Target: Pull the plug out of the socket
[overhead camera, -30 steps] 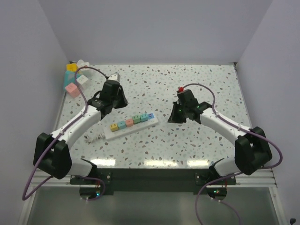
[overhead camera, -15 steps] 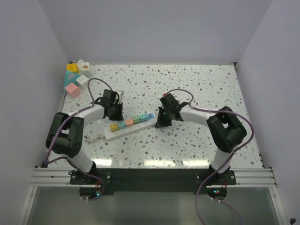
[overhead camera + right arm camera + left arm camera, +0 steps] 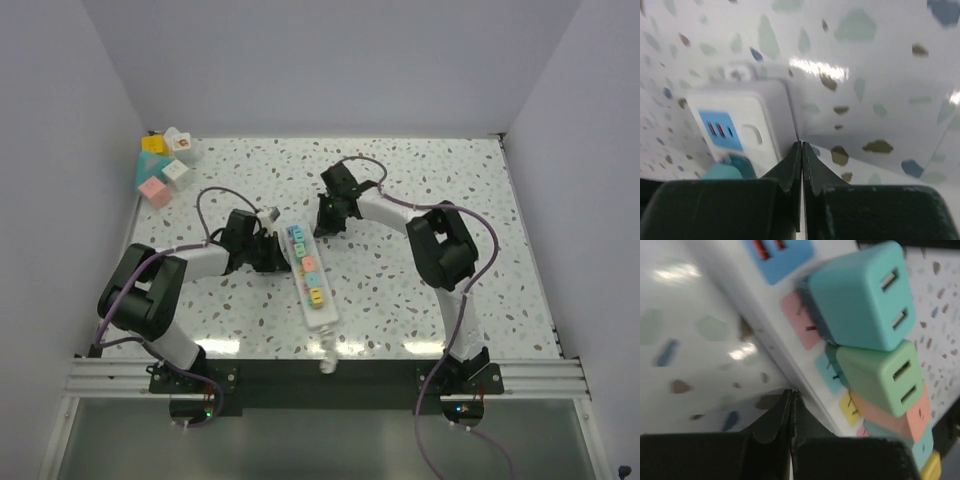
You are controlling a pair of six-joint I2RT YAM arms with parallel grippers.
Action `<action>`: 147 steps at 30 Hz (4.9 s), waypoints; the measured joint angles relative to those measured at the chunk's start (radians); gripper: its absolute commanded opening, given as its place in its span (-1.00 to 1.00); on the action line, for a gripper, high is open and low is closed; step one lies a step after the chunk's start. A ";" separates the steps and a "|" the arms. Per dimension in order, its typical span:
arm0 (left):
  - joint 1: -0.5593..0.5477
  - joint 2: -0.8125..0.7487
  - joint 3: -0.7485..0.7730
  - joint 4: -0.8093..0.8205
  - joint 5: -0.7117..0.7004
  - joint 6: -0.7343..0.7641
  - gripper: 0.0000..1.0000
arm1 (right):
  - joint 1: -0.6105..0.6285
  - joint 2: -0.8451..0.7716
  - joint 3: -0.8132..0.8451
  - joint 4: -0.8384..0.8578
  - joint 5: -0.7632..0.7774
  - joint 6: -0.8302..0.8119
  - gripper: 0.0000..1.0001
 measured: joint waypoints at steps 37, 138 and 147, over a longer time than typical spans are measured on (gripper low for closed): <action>-0.144 0.129 0.259 -0.177 -0.058 -0.177 -1.00 | -0.064 -0.423 -0.535 -0.134 0.015 -0.180 -1.00; -0.402 0.370 0.688 -0.341 -0.664 -0.359 -1.00 | 0.528 -0.639 -0.360 -0.389 0.594 0.244 -1.00; -0.391 0.347 0.702 -0.410 -0.699 -0.334 -1.00 | 0.540 -0.635 -0.451 -0.309 0.572 0.224 -1.00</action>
